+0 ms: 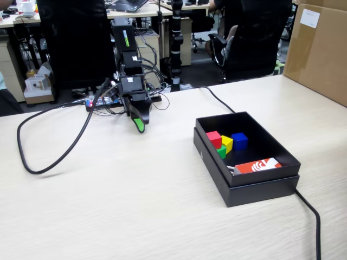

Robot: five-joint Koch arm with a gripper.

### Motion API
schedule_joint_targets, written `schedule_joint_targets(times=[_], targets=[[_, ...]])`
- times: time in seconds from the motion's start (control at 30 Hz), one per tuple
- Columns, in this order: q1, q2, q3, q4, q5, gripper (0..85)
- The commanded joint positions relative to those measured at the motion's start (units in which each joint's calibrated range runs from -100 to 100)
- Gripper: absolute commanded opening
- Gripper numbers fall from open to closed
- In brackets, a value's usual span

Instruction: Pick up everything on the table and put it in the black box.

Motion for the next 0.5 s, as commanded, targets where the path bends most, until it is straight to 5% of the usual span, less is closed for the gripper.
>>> schedule_joint_targets(times=[0.0,0.17,0.47], targets=[[-0.34,-1.04,-1.84,8.45,-1.17,52.7],[-0.34,-1.04,-9.82,16.49,-2.30,52.5],[-0.05,-1.04,-13.62,14.07,-2.10,50.5]])
